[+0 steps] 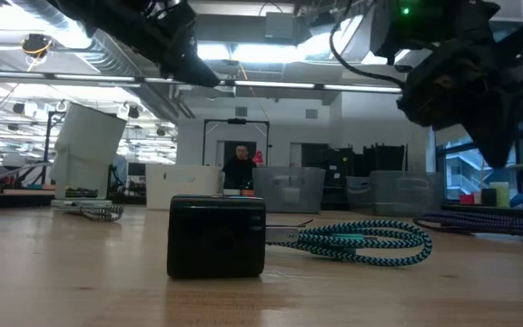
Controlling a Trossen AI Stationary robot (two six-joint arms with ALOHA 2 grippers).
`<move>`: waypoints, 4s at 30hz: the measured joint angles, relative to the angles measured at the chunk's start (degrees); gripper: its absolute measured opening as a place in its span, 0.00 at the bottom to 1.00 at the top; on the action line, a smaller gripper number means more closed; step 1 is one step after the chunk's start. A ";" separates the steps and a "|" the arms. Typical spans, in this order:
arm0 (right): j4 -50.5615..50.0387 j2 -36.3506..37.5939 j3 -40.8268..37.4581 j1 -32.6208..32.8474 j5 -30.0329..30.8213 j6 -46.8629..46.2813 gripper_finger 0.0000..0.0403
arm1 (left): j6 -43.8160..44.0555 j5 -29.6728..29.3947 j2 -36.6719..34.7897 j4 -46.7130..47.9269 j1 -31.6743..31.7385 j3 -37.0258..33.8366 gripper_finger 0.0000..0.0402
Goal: Pick and place items into bin
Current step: Put the violet patterned charger cable into the white bin
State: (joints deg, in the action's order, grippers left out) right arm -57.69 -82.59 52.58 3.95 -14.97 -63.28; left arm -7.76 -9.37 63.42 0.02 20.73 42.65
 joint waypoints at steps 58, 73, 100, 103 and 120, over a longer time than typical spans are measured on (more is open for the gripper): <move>47.71 2.68 -0.07 -8.47 34.22 37.21 0.06 | -1.85 2.91 0.44 -12.10 0.00 0.00 0.36; 65.67 0.67 6.88 -18.59 16.04 64.22 0.06 | 12.34 11.86 6.55 -28.62 -1.85 4.14 0.36; 58.81 -0.37 7.56 -20.66 11.27 69.50 0.12 | 13.17 14.16 21.00 -27.57 -1.86 17.42 0.04; 58.66 -0.37 7.54 -20.62 12.85 66.77 0.14 | 13.12 14.42 20.97 -26.91 -1.70 17.44 0.04; 49.48 2.25 7.56 -25.31 13.88 57.66 0.61 | 21.20 9.30 15.97 -4.31 13.58 17.44 0.04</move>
State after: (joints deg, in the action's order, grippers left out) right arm -8.21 -80.33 60.14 -21.36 -1.09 -5.62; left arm 13.44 -0.06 79.38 -4.29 34.31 60.10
